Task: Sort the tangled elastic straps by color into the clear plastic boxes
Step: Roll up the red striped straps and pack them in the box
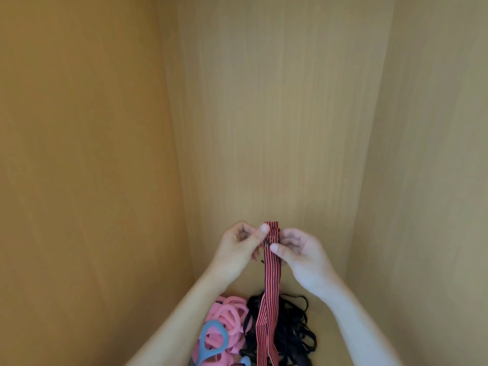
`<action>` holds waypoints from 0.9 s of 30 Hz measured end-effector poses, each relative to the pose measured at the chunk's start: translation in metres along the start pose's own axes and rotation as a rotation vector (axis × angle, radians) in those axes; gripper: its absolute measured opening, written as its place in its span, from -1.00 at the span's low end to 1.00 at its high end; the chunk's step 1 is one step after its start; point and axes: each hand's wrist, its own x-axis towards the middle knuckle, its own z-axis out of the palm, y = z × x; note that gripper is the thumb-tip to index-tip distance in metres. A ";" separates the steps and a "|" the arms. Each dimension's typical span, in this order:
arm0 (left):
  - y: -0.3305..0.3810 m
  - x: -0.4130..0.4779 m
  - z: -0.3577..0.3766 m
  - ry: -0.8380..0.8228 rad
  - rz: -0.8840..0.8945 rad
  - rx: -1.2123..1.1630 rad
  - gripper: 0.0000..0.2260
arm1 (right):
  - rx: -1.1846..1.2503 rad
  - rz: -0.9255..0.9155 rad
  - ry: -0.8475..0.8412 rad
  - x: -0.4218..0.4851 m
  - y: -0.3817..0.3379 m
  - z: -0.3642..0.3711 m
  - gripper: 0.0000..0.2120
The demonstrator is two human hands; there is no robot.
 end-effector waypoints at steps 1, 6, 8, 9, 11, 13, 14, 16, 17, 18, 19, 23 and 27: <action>-0.002 -0.002 -0.002 -0.040 -0.020 -0.015 -0.51 | 0.031 -0.005 0.034 0.003 -0.002 0.000 -0.88; -0.015 -0.005 0.003 -0.195 -0.082 -0.022 -0.87 | 0.102 -0.061 0.193 0.012 -0.007 0.001 -0.88; -0.015 -0.003 0.006 -0.168 -0.082 -0.028 -0.96 | 0.118 -0.098 0.237 0.013 -0.008 0.002 -0.87; -0.014 -0.002 0.008 -0.157 -0.077 -0.031 -0.94 | 0.129 -0.107 0.248 0.013 -0.007 0.002 -0.87; -0.013 -0.003 0.009 -0.142 -0.068 -0.042 -0.89 | 0.149 -0.113 0.240 0.012 -0.006 0.001 -0.87; -0.014 -0.005 0.010 -0.143 -0.064 -0.037 -0.84 | 0.148 -0.113 0.214 0.010 -0.005 0.000 -0.87; -0.015 -0.005 0.011 -0.144 -0.062 -0.029 -0.81 | 0.136 -0.114 0.199 0.009 -0.005 -0.001 -0.87; -0.018 -0.006 0.013 -0.145 -0.062 -0.040 -0.80 | 0.107 -0.117 0.172 0.006 -0.003 -0.002 -0.89; -0.020 -0.007 0.014 -0.148 -0.069 -0.065 -0.79 | 0.096 -0.119 0.166 0.005 -0.002 -0.002 -0.90; -0.021 -0.007 0.015 -0.160 -0.076 -0.086 -0.77 | 0.087 -0.123 0.164 0.004 -0.002 -0.002 -0.91; -0.024 -0.008 0.015 -0.177 -0.083 -0.098 -0.75 | 0.079 -0.132 0.168 0.004 -0.001 -0.001 -0.91; -0.029 -0.010 0.019 -0.221 -0.137 -0.107 -0.68 | 0.032 -0.212 0.233 -0.001 -0.001 0.004 -0.84; -0.032 -0.012 0.021 -0.254 -0.219 -0.172 -0.63 | 0.050 -0.281 0.299 -0.005 -0.002 0.007 -0.77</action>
